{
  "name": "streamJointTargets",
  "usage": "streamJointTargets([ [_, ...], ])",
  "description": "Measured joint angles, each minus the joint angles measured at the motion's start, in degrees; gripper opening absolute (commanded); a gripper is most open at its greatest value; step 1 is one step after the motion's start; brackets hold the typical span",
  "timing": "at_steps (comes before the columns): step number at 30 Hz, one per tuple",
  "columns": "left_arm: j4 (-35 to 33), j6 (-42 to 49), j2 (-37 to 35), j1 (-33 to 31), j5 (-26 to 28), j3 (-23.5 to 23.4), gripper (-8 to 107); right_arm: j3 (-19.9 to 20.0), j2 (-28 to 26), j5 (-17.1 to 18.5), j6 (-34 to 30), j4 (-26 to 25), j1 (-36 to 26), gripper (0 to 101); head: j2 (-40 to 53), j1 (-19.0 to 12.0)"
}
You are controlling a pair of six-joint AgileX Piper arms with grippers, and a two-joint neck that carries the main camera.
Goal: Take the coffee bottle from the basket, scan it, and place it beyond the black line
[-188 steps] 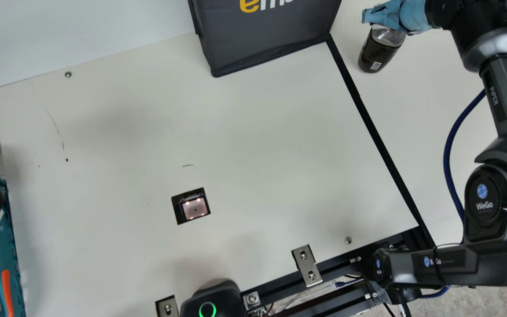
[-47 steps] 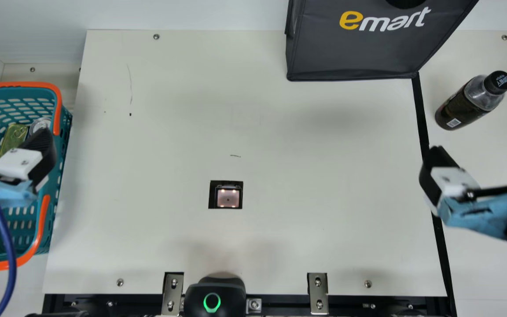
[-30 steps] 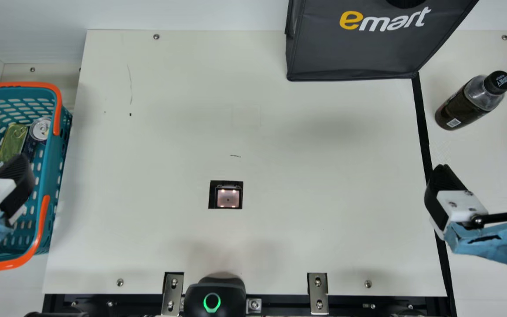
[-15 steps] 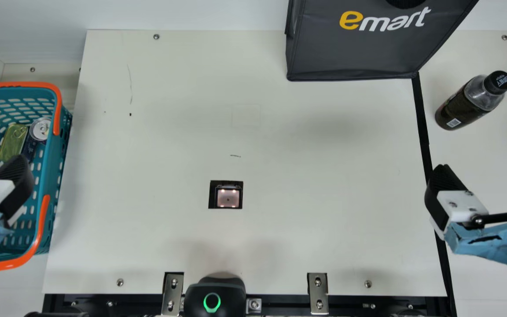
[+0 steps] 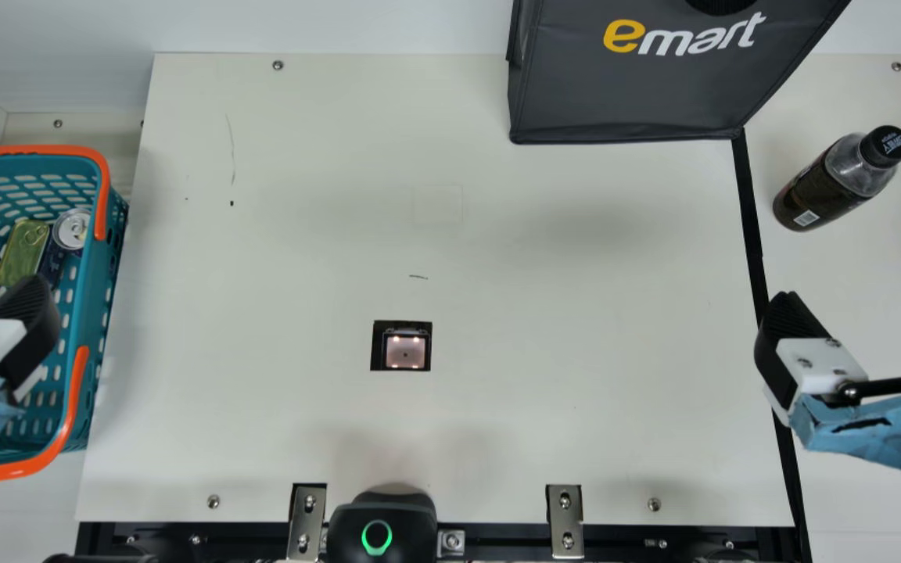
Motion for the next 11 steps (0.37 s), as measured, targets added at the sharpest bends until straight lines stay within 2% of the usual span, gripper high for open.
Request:
streamJointTargets([
  [11,0.0,0.0,0.0,0.0,0.0,0.0,90,0.0,0.0,0.0,0.0,0.0,0.0,91,0.0,0.0],
])
